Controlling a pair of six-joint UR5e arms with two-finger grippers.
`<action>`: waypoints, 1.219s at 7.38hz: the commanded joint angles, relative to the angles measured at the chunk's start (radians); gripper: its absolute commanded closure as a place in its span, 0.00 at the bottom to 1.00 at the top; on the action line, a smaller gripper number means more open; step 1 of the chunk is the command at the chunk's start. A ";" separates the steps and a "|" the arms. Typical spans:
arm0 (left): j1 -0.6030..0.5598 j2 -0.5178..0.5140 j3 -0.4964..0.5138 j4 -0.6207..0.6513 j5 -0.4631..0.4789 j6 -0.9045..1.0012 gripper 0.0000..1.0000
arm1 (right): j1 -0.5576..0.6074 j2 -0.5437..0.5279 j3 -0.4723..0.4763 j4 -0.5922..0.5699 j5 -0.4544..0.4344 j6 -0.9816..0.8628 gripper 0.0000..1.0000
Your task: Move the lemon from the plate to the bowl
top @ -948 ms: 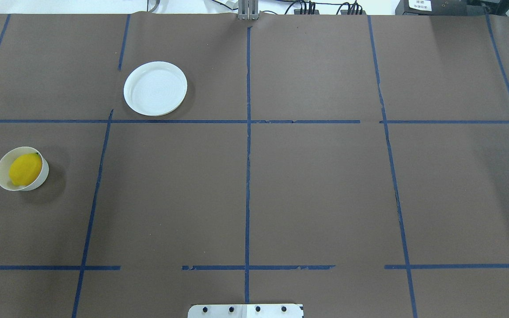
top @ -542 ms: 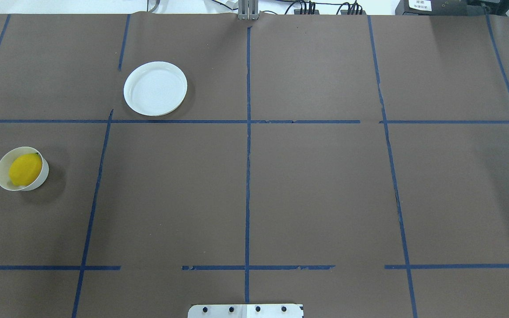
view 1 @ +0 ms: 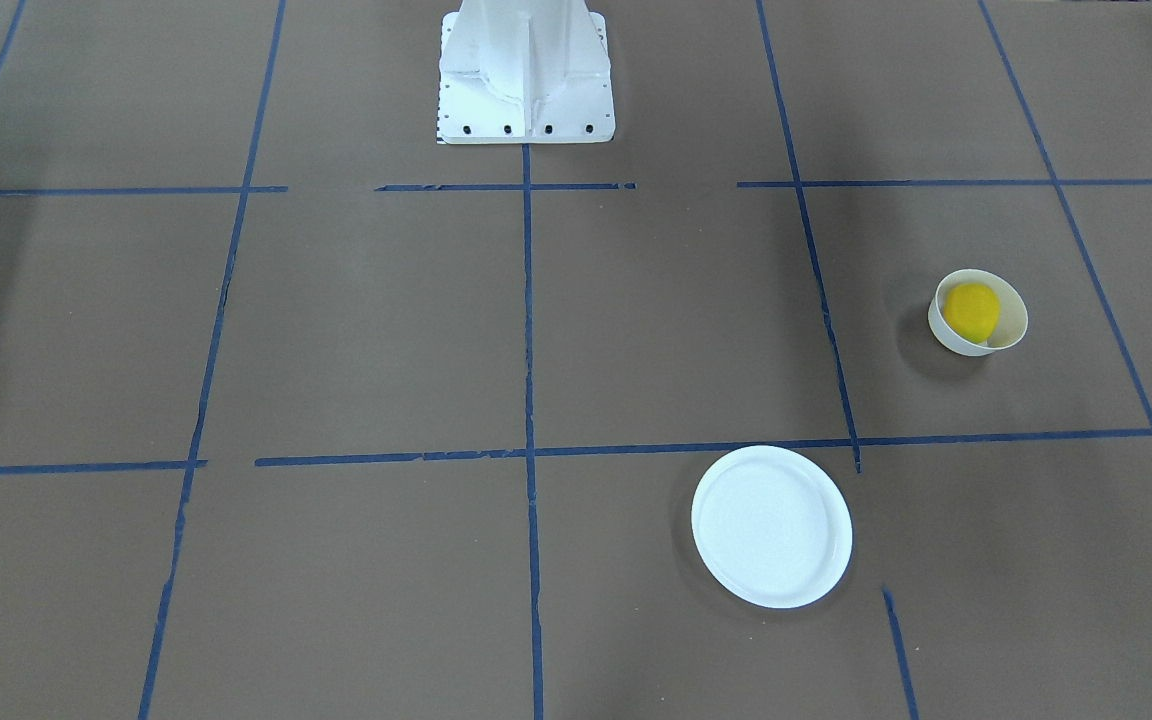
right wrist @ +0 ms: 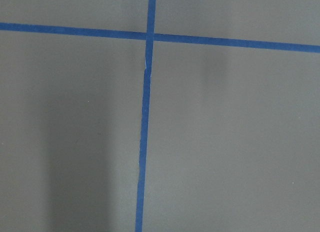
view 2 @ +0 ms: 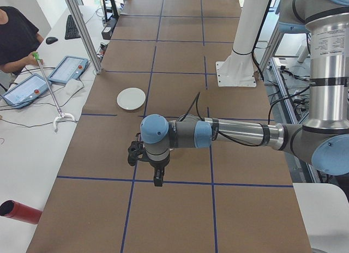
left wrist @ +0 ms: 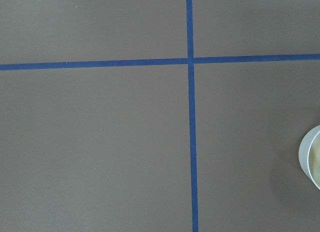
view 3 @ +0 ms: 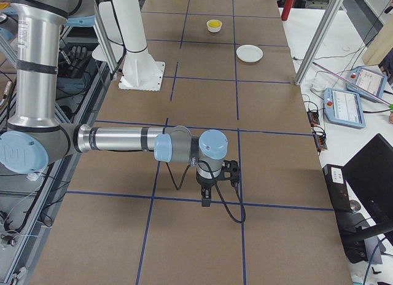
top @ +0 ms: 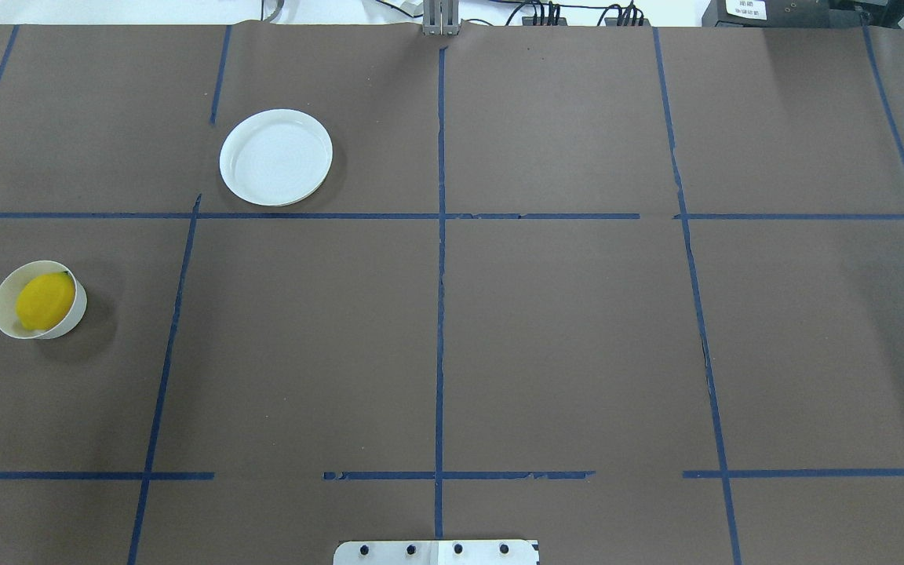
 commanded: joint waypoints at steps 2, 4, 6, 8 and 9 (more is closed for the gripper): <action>0.002 -0.003 0.011 0.000 0.000 -0.001 0.00 | 0.000 0.000 0.000 0.000 0.000 0.000 0.00; 0.002 -0.003 0.005 0.005 0.000 -0.001 0.00 | 0.000 0.000 0.000 0.000 0.000 0.000 0.00; 0.003 -0.002 -0.001 0.009 0.000 -0.001 0.00 | 0.000 0.000 0.000 0.000 0.000 0.000 0.00; 0.003 0.000 -0.004 0.009 -0.002 0.001 0.00 | 0.000 0.000 0.000 0.000 0.002 0.000 0.00; 0.003 -0.002 -0.004 0.009 -0.002 -0.001 0.00 | 0.000 0.000 0.000 0.000 0.000 0.000 0.00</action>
